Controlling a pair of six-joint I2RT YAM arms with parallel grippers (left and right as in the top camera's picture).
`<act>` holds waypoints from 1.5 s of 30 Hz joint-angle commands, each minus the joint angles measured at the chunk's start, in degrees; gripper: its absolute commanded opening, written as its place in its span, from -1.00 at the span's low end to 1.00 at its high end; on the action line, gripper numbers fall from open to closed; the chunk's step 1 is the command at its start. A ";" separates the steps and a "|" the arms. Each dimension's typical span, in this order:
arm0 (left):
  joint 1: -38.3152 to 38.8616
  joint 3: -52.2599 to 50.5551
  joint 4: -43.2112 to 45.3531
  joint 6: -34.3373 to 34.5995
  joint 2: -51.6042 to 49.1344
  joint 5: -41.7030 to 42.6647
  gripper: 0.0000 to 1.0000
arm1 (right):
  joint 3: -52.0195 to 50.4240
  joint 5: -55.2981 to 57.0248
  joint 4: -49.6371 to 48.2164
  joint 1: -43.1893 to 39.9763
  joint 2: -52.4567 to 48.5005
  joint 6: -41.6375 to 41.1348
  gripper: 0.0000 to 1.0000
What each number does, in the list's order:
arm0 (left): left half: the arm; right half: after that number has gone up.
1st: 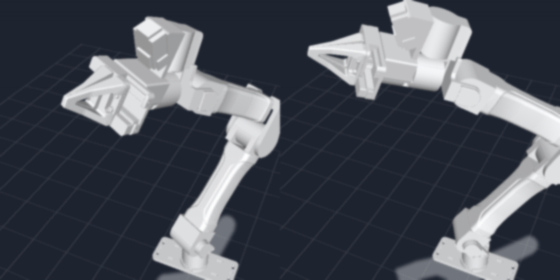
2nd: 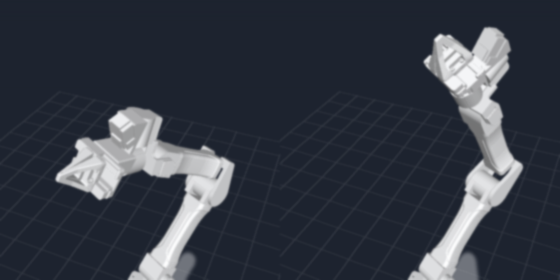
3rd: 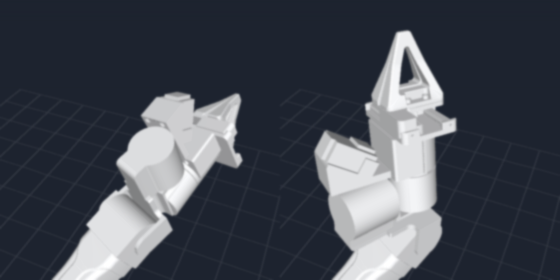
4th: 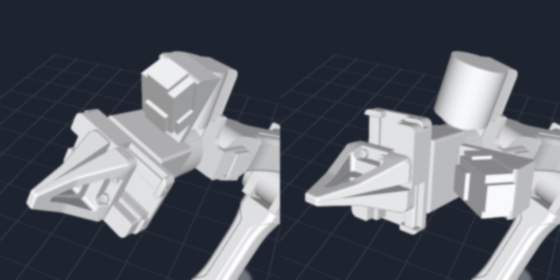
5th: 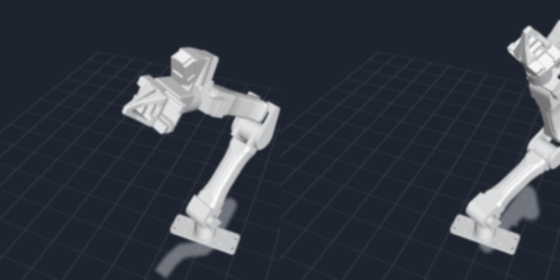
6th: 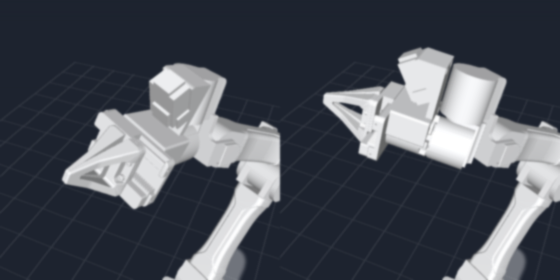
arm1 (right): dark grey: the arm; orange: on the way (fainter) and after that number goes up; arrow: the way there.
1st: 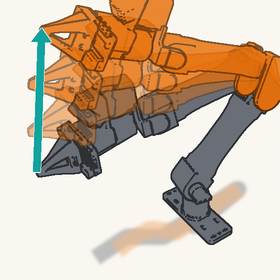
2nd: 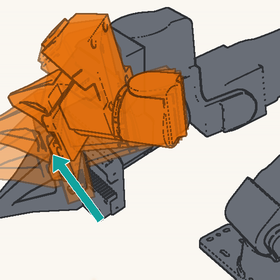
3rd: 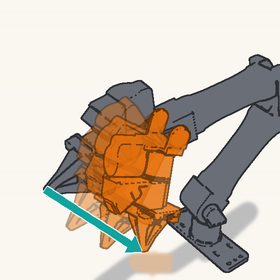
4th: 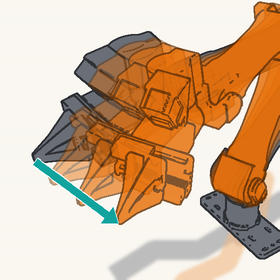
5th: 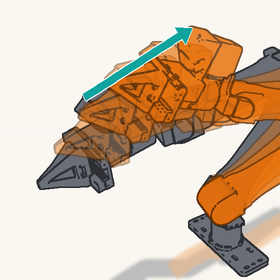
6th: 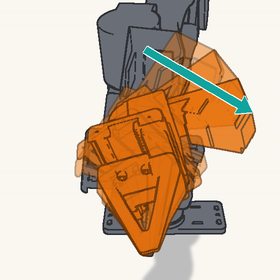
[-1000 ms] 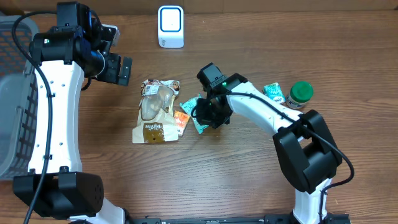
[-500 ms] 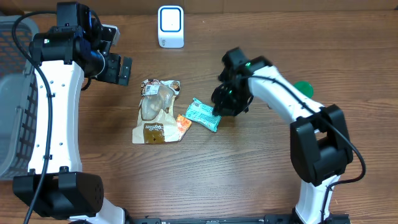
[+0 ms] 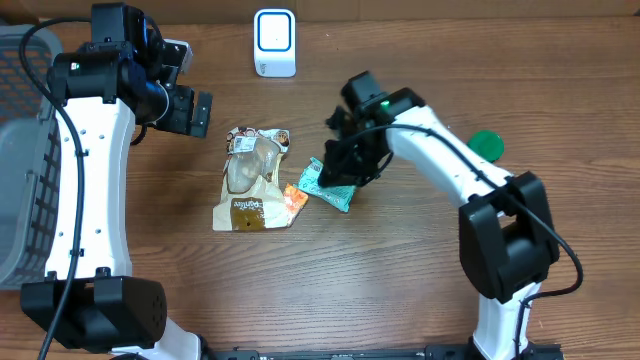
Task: Scan the item barcode
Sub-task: 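Lower the right gripper onto the mint-green packet and grasp it, then lift the mint-green packet and move it toward the scanner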
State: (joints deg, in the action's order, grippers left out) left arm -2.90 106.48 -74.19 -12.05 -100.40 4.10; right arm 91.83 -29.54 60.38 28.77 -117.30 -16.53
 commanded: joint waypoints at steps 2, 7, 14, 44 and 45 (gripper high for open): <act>-0.09 0.50 -0.11 -0.63 0.00 0.39 0.99 | 0.87 7.52 -0.04 3.04 -2.62 -6.99 -0.67; -0.09 0.50 -0.11 -0.63 0.00 0.39 0.99 | 0.76 10.05 1.60 0.63 -2.62 -10.51 -0.62; -0.09 0.50 -0.11 -0.63 0.00 0.39 0.99 | 0.81 4.66 7.78 -8.79 -2.58 -6.60 -0.45; -0.09 0.50 -0.11 -0.63 0.00 0.39 0.99 | -14.91 4.42 -22.88 -6.23 -2.58 -13.31 -0.74; -0.09 0.50 -0.11 -0.63 0.00 0.39 0.99 | -14.91 4.42 -22.97 -6.23 -2.58 -12.94 -0.87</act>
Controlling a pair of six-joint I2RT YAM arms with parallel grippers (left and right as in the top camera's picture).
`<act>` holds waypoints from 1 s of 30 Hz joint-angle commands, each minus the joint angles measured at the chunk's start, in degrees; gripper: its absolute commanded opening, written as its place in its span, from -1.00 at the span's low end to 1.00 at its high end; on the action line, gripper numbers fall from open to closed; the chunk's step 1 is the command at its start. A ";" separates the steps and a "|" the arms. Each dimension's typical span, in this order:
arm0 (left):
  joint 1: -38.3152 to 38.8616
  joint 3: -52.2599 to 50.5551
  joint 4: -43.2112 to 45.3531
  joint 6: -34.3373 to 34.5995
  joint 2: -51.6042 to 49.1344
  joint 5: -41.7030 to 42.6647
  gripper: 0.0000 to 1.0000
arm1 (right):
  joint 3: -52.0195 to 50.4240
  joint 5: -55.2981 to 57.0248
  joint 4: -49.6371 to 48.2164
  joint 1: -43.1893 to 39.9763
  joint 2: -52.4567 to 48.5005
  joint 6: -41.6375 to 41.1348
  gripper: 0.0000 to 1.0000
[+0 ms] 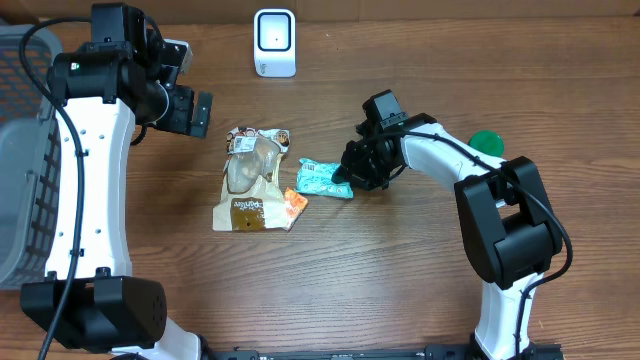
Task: Scan the item barcode
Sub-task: 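Lift the mint-green packet and move it toward the scanner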
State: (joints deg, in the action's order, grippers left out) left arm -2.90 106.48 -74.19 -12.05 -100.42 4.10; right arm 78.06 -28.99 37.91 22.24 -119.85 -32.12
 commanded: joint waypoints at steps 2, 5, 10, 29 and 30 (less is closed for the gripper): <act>-0.09 0.50 -0.11 -0.63 0.02 0.37 0.99 | -1.11 2.95 -0.59 0.24 -0.02 4.04 -0.92; -0.09 0.50 -0.11 -0.63 0.02 0.39 0.99 | -0.76 -3.17 -0.15 -1.51 0.96 7.30 -0.92; -0.09 0.50 -0.11 -0.63 0.02 0.39 0.99 | 1.14 -11.13 3.10 -5.95 5.11 11.52 -0.92; -0.09 0.50 -0.11 -0.63 0.02 0.39 0.99 | 8.92 -12.55 19.87 -11.56 29.75 14.93 -0.92; -0.09 0.50 -0.11 -0.63 0.02 0.39 0.99 | 10.21 -12.35 21.59 -11.34 29.75 15.54 -0.92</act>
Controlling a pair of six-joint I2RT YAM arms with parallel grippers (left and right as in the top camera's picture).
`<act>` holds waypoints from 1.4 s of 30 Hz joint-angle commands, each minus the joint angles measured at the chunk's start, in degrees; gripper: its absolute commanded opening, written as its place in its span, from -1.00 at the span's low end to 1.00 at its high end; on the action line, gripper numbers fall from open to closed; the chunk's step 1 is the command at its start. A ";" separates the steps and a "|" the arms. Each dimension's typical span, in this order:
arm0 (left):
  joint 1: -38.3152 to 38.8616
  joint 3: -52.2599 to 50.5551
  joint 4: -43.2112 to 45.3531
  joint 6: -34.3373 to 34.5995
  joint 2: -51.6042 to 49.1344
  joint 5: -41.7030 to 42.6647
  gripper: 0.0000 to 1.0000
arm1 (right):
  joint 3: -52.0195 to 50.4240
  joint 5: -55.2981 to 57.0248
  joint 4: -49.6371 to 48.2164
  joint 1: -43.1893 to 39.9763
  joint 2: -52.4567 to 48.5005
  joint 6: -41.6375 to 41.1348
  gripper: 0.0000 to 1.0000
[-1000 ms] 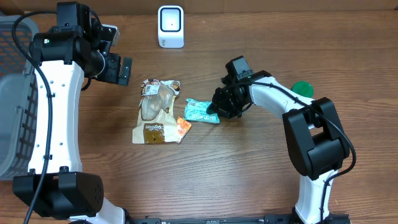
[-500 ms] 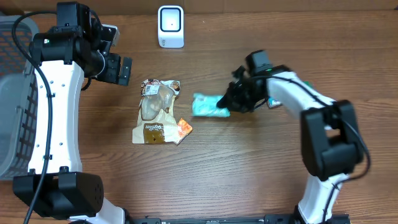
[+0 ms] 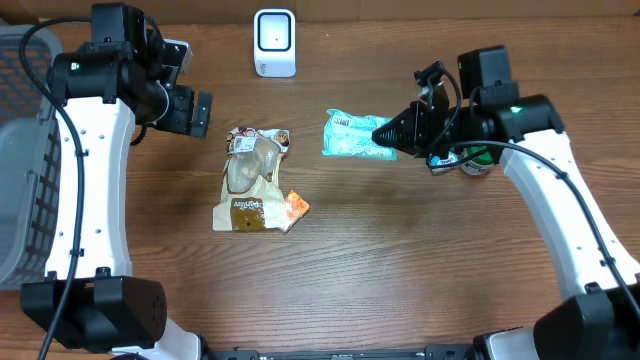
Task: Scan the item barcode
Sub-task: 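Lift the mint-green packet and move it toward the scanner, then hold the mint-green packet in front of the scanner, right gripper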
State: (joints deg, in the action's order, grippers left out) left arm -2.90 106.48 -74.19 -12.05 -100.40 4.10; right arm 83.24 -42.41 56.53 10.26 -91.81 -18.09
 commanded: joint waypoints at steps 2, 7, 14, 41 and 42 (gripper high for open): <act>-0.09 0.50 -0.11 -0.63 0.00 0.39 0.99 | 7.54 2.54 5.77 1.38 1.70 1.66 -0.92; -0.09 0.50 -0.11 -0.63 0.00 0.39 0.99 | 16.63 14.82 11.39 5.20 0.24 -0.22 -0.93; -0.09 0.50 -0.11 -0.63 0.00 0.39 0.99 | 44.09 28.06 22.53 11.37 -16.17 1.46 -0.93; -0.09 0.50 -0.11 -0.63 0.00 0.39 0.99 | 59.49 77.24 -45.86 23.65 -57.55 76.72 -0.92; -0.09 0.50 -0.11 -0.63 0.00 0.39 0.99 | 59.47 77.26 -45.77 23.65 -58.10 78.47 -0.92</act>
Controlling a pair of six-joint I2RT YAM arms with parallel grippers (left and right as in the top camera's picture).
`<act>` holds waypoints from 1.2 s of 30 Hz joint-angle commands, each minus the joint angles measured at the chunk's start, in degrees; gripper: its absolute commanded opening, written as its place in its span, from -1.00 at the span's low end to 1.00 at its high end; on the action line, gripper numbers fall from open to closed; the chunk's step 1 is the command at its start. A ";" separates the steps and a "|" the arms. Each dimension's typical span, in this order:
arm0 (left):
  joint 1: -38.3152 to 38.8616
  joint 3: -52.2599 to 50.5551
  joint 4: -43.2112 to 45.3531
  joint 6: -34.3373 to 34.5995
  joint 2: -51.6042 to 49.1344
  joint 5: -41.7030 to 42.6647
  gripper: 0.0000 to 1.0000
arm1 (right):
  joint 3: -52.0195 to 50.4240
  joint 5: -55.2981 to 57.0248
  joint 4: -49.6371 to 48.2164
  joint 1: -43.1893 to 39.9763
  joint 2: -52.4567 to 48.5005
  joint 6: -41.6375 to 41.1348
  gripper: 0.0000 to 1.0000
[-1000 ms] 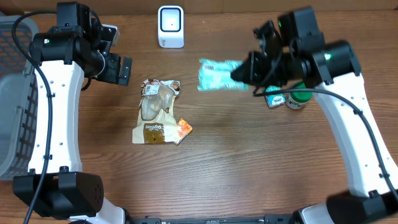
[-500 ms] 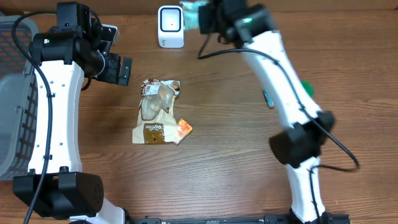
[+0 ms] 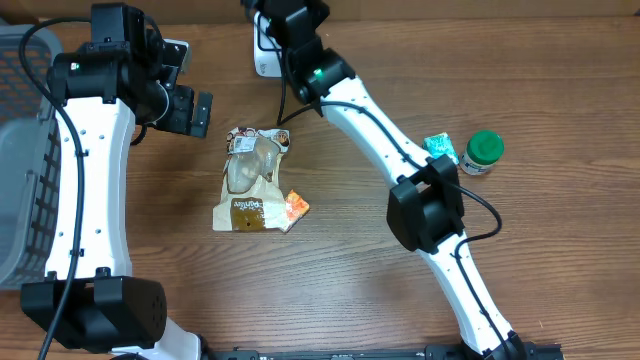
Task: Scan the item barcode
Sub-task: 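Hold the mint-green packet in front of the scanner, right gripper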
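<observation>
The white barcode scanner stands at the back edge, mostly covered by my right arm. My right gripper reaches over it; its fingers are hidden by the wrist, and nothing teal shows there. A small teal packet lies at the right beside a green-capped bottle, partly under the arm's link. I cannot tell whether it is the item that was held. My left gripper hangs open and empty at the left, above and to the left of a brown snack pouch.
An orange packet lies against the pouch's lower right corner. A grey basket fills the left edge of the table. My right arm's elbow stretches across the middle of the table.
My right gripper was right of centre holding the teal packet in the air; now it is at the back over the scanner. A teal packet now shows beside the green-capped bottle. The left arm is unchanged.
My right gripper was down on the teal packet beside the pouch. Then it had turned the packet flat on the table. Then it held it lifted towards the right. Now the arm reaches over the scanner, and the left arm has stayed put throughout.
</observation>
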State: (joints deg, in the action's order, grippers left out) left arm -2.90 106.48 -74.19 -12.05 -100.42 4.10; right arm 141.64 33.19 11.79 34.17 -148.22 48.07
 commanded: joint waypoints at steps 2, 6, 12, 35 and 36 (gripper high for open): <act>-0.09 0.50 -0.11 -0.63 0.02 0.39 0.99 | 0.96 1.70 -1.05 -0.44 -2.67 13.99 -0.92; -0.09 0.50 -0.11 -0.63 0.02 0.39 0.99 | 0.81 1.68 -1.05 -0.44 -3.15 13.97 -0.92; -0.09 0.50 -0.11 -0.63 0.02 0.39 0.99 | 0.81 1.31 -1.01 -0.37 -3.21 13.97 -0.92; -0.09 0.50 -0.11 -0.63 0.02 0.39 0.99 | 0.81 -5.88 -2.45 -0.52 -5.14 21.75 -0.92; -0.09 0.50 -0.11 -0.63 0.02 0.39 0.99 | 0.81 -6.54 -1.95 -0.52 -5.14 23.15 -0.92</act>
State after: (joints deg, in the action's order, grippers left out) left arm -2.90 106.48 -74.19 -12.05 -100.42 4.10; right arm 141.64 28.25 9.91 34.02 -153.03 68.47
